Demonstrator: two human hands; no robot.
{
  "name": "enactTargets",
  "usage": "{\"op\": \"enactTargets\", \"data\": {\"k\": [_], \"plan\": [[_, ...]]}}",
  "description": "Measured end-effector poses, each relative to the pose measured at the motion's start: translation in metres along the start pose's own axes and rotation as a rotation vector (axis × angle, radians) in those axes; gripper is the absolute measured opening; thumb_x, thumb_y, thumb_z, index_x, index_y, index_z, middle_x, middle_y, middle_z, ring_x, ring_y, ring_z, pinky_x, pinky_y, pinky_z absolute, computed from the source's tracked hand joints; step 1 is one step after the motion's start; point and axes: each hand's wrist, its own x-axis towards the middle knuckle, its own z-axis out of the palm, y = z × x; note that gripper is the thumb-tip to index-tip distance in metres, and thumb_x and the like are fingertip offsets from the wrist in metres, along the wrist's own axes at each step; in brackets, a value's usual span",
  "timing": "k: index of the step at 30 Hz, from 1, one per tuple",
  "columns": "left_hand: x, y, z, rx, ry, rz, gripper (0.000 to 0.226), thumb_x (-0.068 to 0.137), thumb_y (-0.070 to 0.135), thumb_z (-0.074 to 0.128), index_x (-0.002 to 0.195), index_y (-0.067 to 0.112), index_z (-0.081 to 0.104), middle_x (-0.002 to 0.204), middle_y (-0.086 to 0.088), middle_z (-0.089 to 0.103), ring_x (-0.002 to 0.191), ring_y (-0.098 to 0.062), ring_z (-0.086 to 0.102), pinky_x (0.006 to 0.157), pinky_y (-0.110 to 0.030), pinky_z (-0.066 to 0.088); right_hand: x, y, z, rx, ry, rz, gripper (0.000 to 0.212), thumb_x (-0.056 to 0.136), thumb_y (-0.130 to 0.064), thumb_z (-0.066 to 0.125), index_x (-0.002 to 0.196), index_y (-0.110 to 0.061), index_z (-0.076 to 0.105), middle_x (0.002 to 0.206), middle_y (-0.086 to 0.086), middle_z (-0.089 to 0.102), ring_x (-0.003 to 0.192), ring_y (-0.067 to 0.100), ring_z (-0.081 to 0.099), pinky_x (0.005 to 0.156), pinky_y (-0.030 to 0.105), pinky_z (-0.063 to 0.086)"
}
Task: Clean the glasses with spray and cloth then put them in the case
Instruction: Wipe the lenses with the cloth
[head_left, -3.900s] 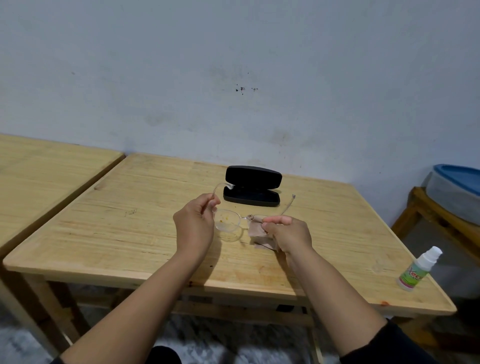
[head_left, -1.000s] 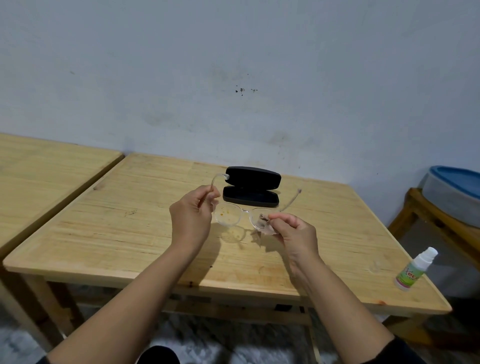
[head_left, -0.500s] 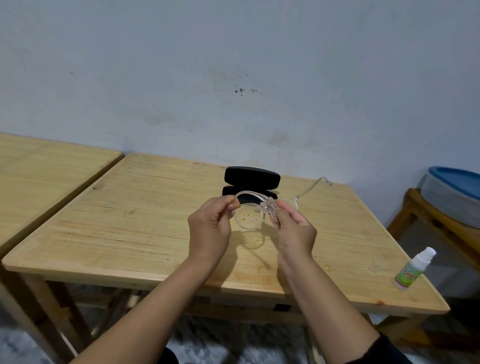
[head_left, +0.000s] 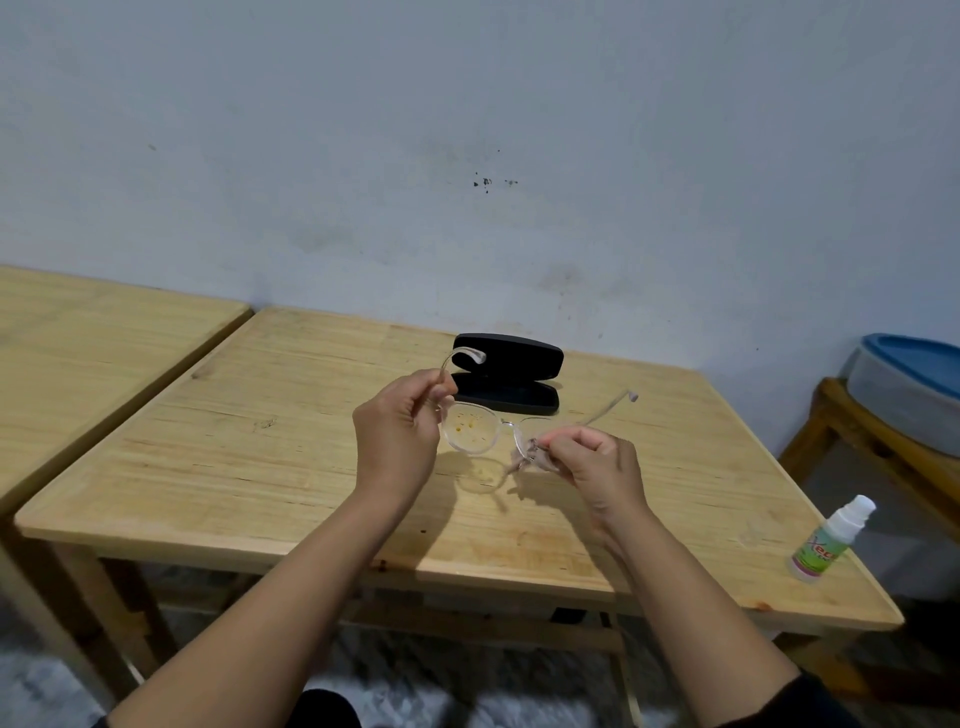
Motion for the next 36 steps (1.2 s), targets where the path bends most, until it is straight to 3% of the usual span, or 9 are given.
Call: {"op": "enactTargets", "data": {"k": [5, 9, 11, 13, 17, 22, 29, 32, 36], "plan": [[-0.012, -0.003, -0.001, -0.007, -0.018, 0.034, 0.024, 0.086, -0.003, 0.055, 0.084, 0.015, 0.07, 0.078, 0.007, 0.067, 0.075, -0.01, 0.066, 0.07, -0.034, 0.059, -0.003, 0.016, 0.01, 0.051, 0.351, -0.016, 0.024, 0.084, -0.006, 0.061, 0.082, -0.026, 0.074, 0.093, -0.008, 0.072, 0.077, 0.006, 0.065, 0.065, 0.018, 0.054], [-0.023, 0.001, 0.005, -0.023, -0.038, 0.087, 0.023, 0.084, -0.007, 0.055, 0.085, 0.011, 0.07, 0.081, 0.007, 0.066, 0.079, -0.006, 0.064, 0.07, -0.025, 0.058, -0.003, 0.013, 0.02, 0.19, 0.483, -0.006, 0.024, 0.091, -0.01, 0.056, 0.107, -0.021, 0.071, 0.106, -0.008, 0.064, 0.077, -0.003, 0.059, 0.051, 0.002, 0.042], [-0.024, 0.0, 0.006, -0.032, -0.032, 0.1, 0.024, 0.084, -0.007, 0.054, 0.085, 0.011, 0.069, 0.081, 0.008, 0.065, 0.076, -0.009, 0.063, 0.069, -0.027, 0.058, -0.001, 0.01, 0.023, 0.2, 0.441, -0.009, 0.023, 0.09, -0.011, 0.059, 0.107, -0.021, 0.071, 0.108, -0.007, 0.066, 0.082, -0.004, 0.06, 0.054, 0.002, 0.043], [-0.023, 0.0, 0.007, -0.041, -0.027, 0.1, 0.024, 0.084, -0.007, 0.054, 0.086, 0.01, 0.07, 0.081, 0.006, 0.066, 0.076, -0.009, 0.063, 0.069, -0.029, 0.059, 0.0, 0.009, 0.025, 0.196, 0.372, 0.0, 0.02, 0.088, -0.011, 0.062, 0.101, -0.023, 0.072, 0.104, -0.007, 0.07, 0.091, 0.002, 0.066, 0.067, 0.007, 0.049], [-0.021, 0.005, 0.009, -0.029, -0.021, 0.103, 0.026, 0.085, -0.004, 0.054, 0.084, 0.019, 0.067, 0.08, 0.005, 0.067, 0.075, -0.009, 0.064, 0.066, -0.034, 0.059, 0.005, 0.006, 0.021, 0.18, 0.179, 0.041, 0.019, 0.089, -0.007, 0.062, 0.089, -0.023, 0.073, 0.093, -0.005, 0.073, 0.076, 0.001, 0.07, 0.077, 0.017, 0.055], [-0.016, -0.001, 0.005, 0.024, -0.023, -0.01, 0.018, 0.087, 0.004, 0.058, 0.083, 0.016, 0.07, 0.079, 0.003, 0.069, 0.07, -0.014, 0.066, 0.066, -0.039, 0.059, 0.008, 0.0, 0.005, 0.086, -0.023, 0.172, 0.021, 0.089, 0.002, 0.058, 0.087, -0.011, 0.073, 0.083, 0.004, 0.073, 0.068, 0.01, 0.068, 0.059, 0.014, 0.054], [-0.01, -0.006, 0.004, 0.045, 0.023, -0.16, 0.017, 0.087, 0.005, 0.058, 0.085, 0.016, 0.07, 0.082, -0.003, 0.071, 0.075, -0.014, 0.068, 0.074, -0.032, 0.057, -0.002, -0.001, 0.001, 0.405, -0.02, 0.345, 0.017, 0.09, 0.009, 0.051, 0.098, 0.004, 0.065, 0.093, 0.018, 0.071, 0.073, 0.02, 0.073, 0.053, 0.018, 0.056], [-0.007, -0.007, 0.004, 0.07, 0.055, -0.152, 0.017, 0.086, 0.003, 0.058, 0.083, 0.015, 0.07, 0.079, -0.001, 0.069, 0.075, -0.015, 0.067, 0.075, -0.036, 0.057, -0.006, 0.004, 0.004, 0.507, -0.006, 0.374, 0.018, 0.09, 0.009, 0.049, 0.099, 0.006, 0.064, 0.102, 0.025, 0.068, 0.091, 0.032, 0.07, 0.066, 0.03, 0.061], [-0.009, -0.007, 0.005, 0.095, 0.059, -0.125, 0.017, 0.087, 0.004, 0.057, 0.085, 0.015, 0.07, 0.081, -0.001, 0.069, 0.075, -0.016, 0.066, 0.073, -0.037, 0.057, -0.013, 0.005, 0.013, 0.533, -0.01, 0.393, 0.018, 0.091, 0.007, 0.049, 0.101, 0.005, 0.064, 0.102, 0.023, 0.069, 0.093, 0.032, 0.07, 0.073, 0.036, 0.061]]}}
